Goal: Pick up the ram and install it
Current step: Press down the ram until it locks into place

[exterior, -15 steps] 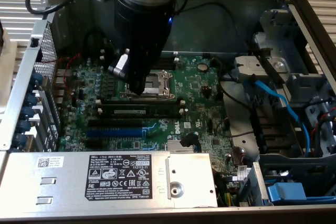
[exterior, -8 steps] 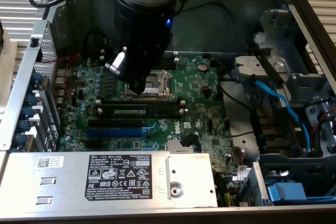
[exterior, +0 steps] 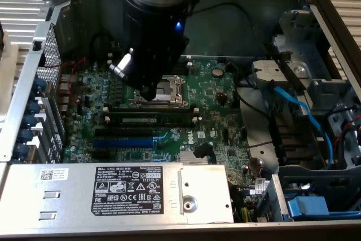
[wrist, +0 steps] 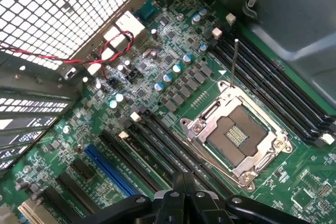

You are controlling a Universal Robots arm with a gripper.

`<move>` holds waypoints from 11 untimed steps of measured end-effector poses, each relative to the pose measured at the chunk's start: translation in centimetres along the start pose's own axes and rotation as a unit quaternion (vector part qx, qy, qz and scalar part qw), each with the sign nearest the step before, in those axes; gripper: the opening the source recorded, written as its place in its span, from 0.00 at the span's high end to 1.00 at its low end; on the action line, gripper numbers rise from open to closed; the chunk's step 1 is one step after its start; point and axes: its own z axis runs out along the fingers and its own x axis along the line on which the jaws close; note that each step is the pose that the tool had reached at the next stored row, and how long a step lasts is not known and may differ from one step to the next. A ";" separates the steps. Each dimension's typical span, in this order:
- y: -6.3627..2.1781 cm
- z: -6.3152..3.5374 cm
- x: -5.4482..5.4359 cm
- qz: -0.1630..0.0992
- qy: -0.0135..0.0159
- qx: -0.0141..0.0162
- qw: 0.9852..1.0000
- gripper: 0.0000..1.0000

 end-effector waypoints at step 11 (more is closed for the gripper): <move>0.00 0.00 0.0 0.079 -0.005 -0.002 0.997 0.90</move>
